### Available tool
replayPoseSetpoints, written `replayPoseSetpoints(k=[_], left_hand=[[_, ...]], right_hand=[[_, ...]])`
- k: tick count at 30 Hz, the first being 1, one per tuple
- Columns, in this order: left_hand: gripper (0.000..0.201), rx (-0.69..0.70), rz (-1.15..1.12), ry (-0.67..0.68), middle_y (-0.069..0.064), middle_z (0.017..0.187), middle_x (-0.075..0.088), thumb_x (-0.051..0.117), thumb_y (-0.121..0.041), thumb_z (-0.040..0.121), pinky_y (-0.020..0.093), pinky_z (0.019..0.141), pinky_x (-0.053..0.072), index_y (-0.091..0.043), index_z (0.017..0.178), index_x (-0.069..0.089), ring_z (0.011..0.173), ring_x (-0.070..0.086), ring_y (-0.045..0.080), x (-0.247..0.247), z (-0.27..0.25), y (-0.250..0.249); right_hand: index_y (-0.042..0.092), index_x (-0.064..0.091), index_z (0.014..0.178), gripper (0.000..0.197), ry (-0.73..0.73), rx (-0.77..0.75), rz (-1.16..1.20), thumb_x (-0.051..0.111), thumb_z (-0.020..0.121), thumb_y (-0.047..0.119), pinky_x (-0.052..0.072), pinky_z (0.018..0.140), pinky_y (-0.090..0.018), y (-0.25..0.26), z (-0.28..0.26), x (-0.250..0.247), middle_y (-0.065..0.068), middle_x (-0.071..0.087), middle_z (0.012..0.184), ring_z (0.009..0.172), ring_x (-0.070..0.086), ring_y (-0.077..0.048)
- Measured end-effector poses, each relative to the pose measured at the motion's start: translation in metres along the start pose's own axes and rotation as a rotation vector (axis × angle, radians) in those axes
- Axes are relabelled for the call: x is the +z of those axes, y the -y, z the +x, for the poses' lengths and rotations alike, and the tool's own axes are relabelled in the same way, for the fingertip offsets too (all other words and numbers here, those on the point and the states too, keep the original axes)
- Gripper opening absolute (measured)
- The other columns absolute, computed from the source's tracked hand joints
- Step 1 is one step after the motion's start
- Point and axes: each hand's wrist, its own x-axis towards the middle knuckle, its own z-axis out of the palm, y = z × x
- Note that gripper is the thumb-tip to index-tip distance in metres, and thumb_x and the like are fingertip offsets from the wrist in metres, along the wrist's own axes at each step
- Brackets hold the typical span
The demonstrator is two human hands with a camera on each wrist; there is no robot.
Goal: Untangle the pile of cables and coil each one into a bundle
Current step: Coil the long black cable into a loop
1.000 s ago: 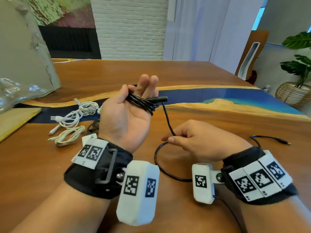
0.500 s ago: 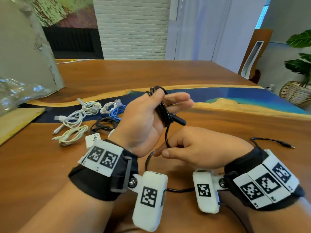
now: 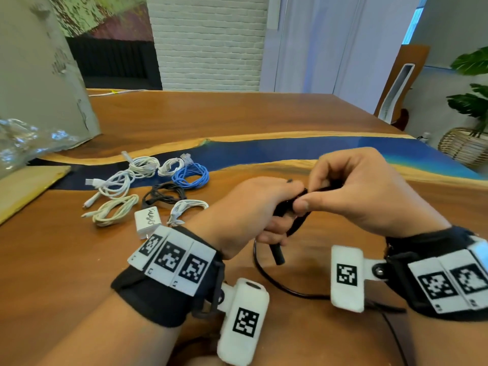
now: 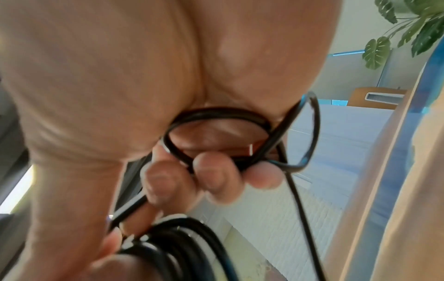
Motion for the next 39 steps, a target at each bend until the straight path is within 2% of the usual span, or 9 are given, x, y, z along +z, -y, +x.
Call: replayPoseSetpoints(k=[5, 7, 10, 14, 21, 25, 29, 33, 39], left_hand=[[0.039, 0.022, -0.182, -0.008, -0.002, 0.049, 0.021, 0.038, -0.030, 0.107, 0.032, 0.057, 0.039, -0.011, 0.078, 0.056, 0.038, 0.016, 0.013, -0.006, -0.001, 0.002], [0.036, 0.028, -0.283, -0.036, -0.003, 0.048, 0.020, 0.040, -0.025, 0.107, 0.032, 0.056, 0.037, -0.010, 0.082, 0.059, 0.037, 0.016, 0.012, -0.009, 0.001, 0.002], [0.036, 0.023, -0.394, -0.016, -0.006, 0.044, 0.021, 0.043, -0.028, 0.102, 0.031, 0.054, 0.036, -0.009, 0.074, 0.053, 0.034, 0.017, 0.010, -0.015, 0.001, 0.001], [0.042, -0.002, -0.403, 0.100, -0.007, 0.040, 0.023, 0.040, -0.037, 0.101, 0.033, 0.055, 0.038, -0.010, 0.070, 0.050, 0.030, 0.020, 0.009, -0.011, -0.001, 0.002], [0.047, -0.021, -0.335, 0.200, -0.004, 0.039, 0.024, 0.048, -0.044, 0.094, 0.031, 0.063, 0.051, -0.013, 0.058, 0.050, 0.031, 0.032, 0.015, 0.001, -0.002, 0.000], [0.031, 0.053, -0.172, 0.153, -0.004, 0.043, 0.029, 0.061, -0.029, 0.091, 0.030, 0.065, 0.048, -0.015, 0.063, 0.056, 0.035, 0.031, 0.012, -0.001, -0.006, 0.000], [0.035, 0.074, -0.137, 0.086, -0.007, 0.044, 0.029, 0.055, -0.031, 0.102, 0.029, 0.061, 0.043, -0.013, 0.073, 0.061, 0.037, 0.025, 0.010, -0.008, -0.007, -0.003], [0.038, 0.066, -0.372, -0.095, -0.008, 0.047, 0.020, 0.047, -0.034, 0.103, 0.026, 0.057, 0.042, -0.016, 0.071, 0.050, 0.038, 0.017, 0.010, -0.009, -0.005, -0.010], [0.036, 0.091, -0.615, -0.278, -0.009, 0.048, 0.019, 0.048, -0.034, 0.105, 0.026, 0.061, 0.040, -0.016, 0.074, 0.052, 0.038, 0.020, 0.009, -0.019, 0.003, -0.008]], right_hand=[[0.021, 0.071, 0.107, 0.037, 0.044, 0.053, 0.063, 0.085, 0.079, 0.040, 0.043, 0.059, -0.020, -0.009, 0.003, 0.006, -0.006, 0.061, 0.066, 0.059, 0.053, -0.013], [0.021, 0.071, 0.121, 0.035, 0.151, 0.052, 0.061, 0.079, 0.088, 0.029, 0.048, 0.066, -0.013, -0.005, 0.001, 0.009, 0.004, 0.072, 0.085, 0.073, 0.065, -0.001], [0.016, 0.064, 0.132, 0.046, 0.248, 0.066, 0.166, 0.076, 0.088, 0.007, 0.055, 0.069, -0.021, -0.004, 0.001, 0.011, 0.001, 0.074, 0.105, 0.086, 0.074, -0.013], [0.003, 0.064, 0.111, 0.029, 0.211, 0.040, 0.054, 0.072, 0.086, -0.008, 0.057, 0.057, -0.044, -0.006, 0.003, 0.013, -0.014, 0.070, 0.096, 0.071, 0.067, -0.024], [-0.014, 0.064, 0.095, 0.020, 0.266, 0.016, 0.270, 0.055, 0.086, -0.029, 0.060, 0.055, -0.038, -0.004, -0.001, 0.016, -0.022, 0.070, 0.082, 0.062, 0.073, -0.033], [-0.001, 0.055, 0.068, 0.020, 0.199, -0.035, 0.066, 0.070, 0.081, -0.001, 0.045, 0.054, -0.024, -0.008, 0.002, 0.015, -0.003, 0.053, 0.060, 0.054, 0.053, -0.011], [-0.003, 0.066, 0.081, 0.027, 0.175, -0.007, 0.082, 0.078, 0.081, 0.021, 0.041, 0.055, -0.015, -0.013, 0.005, 0.012, 0.006, 0.058, 0.063, 0.053, 0.050, -0.002], [0.012, 0.077, 0.106, 0.015, 0.126, 0.038, 0.093, 0.072, 0.092, 0.015, 0.051, 0.061, -0.037, -0.021, 0.001, -0.002, -0.002, 0.067, 0.070, 0.058, 0.059, -0.018], [0.013, 0.075, 0.097, 0.021, -0.233, 0.178, 0.025, 0.057, 0.104, 0.020, 0.051, 0.055, -0.041, -0.034, 0.005, -0.008, -0.009, 0.077, 0.081, 0.067, 0.071, -0.030]])
